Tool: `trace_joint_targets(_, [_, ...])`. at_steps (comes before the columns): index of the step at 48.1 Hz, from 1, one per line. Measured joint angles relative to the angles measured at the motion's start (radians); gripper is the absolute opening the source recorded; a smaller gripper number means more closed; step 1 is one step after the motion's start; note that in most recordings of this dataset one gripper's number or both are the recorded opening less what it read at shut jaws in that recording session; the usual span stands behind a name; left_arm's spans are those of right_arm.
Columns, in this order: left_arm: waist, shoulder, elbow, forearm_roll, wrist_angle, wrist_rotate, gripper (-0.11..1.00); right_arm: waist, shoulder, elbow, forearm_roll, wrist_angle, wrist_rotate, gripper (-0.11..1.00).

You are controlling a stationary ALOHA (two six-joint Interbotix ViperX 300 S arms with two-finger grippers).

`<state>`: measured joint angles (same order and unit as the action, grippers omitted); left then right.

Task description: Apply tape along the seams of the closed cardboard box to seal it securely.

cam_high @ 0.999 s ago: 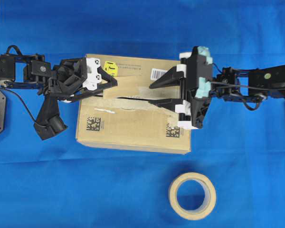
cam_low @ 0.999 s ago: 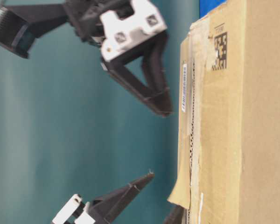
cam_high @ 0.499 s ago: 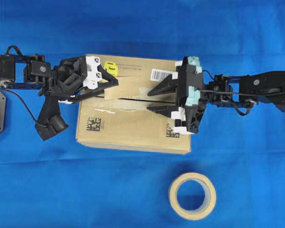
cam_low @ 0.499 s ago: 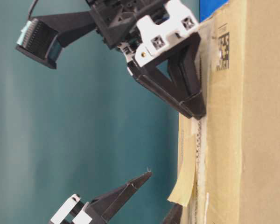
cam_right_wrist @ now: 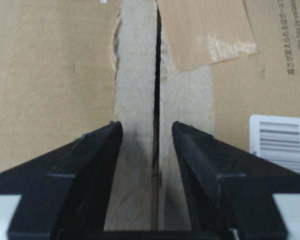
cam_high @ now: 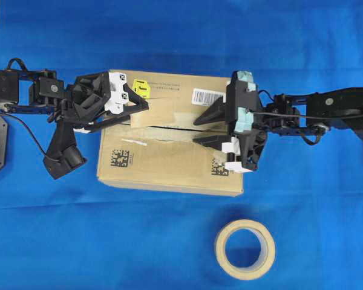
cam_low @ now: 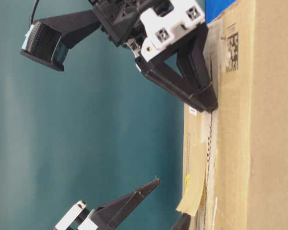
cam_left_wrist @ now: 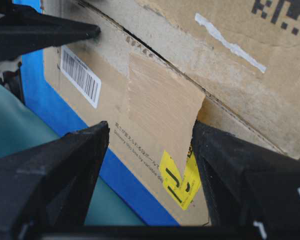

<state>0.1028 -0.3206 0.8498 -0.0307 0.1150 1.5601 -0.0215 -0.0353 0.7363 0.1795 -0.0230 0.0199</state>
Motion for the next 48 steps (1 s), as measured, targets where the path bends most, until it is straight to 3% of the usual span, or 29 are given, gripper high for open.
trace_joint_targets(21, [-0.006, 0.000, 0.002, 0.000, -0.003, -0.035, 0.62, 0.002, -0.178, 0.143, -0.002, 0.057, -0.008, 0.55])
trace_joint_targets(33, [-0.015, -0.017, -0.011, -0.002, -0.086, -0.094, 0.62, 0.003, -0.325, 0.140, -0.078, 0.074, -0.012, 0.55])
trace_joint_targets(39, [-0.037, -0.054, -0.023, -0.005, -0.186, -0.196, 0.62, 0.002, -0.410, 0.130, -0.117, 0.064, -0.012, 0.55])
trace_joint_targets(48, [-0.081, -0.114, -0.031, -0.008, -0.364, -0.456, 0.62, 0.002, -0.506, 0.133, -0.129, 0.026, -0.014, 0.55])
